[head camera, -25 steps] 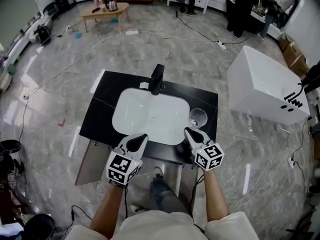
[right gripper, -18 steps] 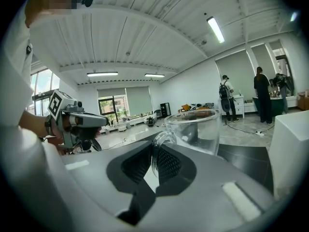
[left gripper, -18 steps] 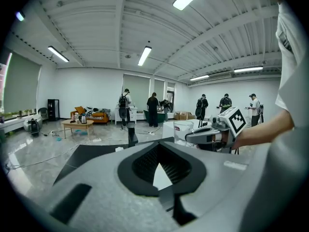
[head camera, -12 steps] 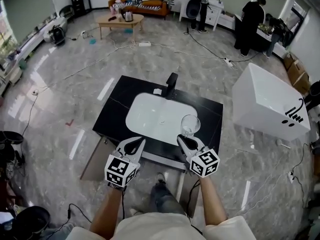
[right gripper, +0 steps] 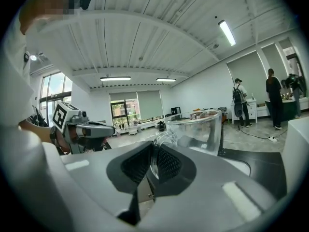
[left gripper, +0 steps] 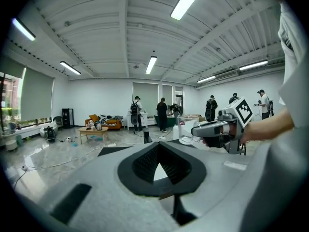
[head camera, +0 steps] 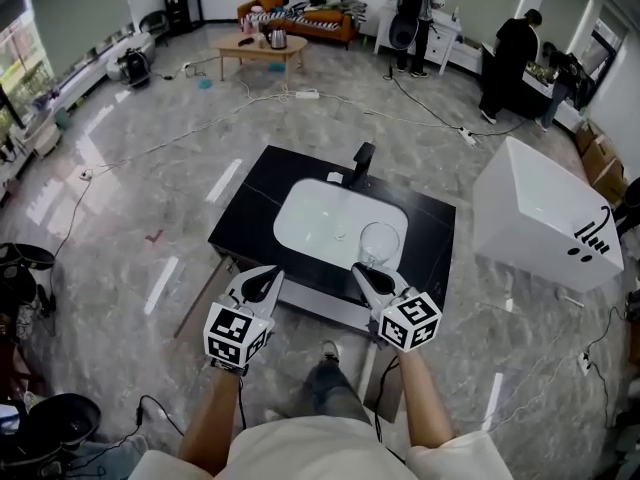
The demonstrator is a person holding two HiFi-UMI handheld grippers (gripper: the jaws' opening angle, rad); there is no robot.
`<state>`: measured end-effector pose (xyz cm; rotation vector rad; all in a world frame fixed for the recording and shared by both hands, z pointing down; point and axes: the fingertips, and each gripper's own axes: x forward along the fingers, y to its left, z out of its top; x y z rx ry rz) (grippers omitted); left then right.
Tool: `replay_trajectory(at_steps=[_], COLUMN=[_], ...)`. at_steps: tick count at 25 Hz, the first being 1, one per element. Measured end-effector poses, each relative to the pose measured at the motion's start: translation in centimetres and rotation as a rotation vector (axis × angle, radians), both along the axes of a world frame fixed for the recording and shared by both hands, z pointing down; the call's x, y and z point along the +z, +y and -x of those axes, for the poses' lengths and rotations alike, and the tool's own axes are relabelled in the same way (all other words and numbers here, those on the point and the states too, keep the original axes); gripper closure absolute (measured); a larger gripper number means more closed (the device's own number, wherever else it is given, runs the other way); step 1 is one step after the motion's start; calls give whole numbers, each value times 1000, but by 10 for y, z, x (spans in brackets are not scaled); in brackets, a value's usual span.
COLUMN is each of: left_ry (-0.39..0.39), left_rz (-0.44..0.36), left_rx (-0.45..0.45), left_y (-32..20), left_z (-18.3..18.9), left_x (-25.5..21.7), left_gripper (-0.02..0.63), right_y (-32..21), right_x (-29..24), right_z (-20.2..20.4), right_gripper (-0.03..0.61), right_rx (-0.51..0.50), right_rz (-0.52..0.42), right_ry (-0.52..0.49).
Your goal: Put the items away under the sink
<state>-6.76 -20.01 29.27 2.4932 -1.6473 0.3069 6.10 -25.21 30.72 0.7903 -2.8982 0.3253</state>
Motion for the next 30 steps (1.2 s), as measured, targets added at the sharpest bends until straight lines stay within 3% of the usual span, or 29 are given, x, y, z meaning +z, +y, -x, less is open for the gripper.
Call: replay_trajectory(at_steps=[18,25,30], left_ry=[-76,-44,-53], left_rz=[-16,16,41], left_rx=[-58,-111,-133], left_y=[115,118,106], left_z=[54,79,96], left_x=[15,44,82], left_gripper=[609,609,609], right_y=[129,161,153], right_x=[-10,13,47], right_z=[54,87,115], right_gripper=[563,563,563], right_rx=[-101,-228,-281], right_rz=[-27,-39,-42], right_ry=[-3,-30,-57])
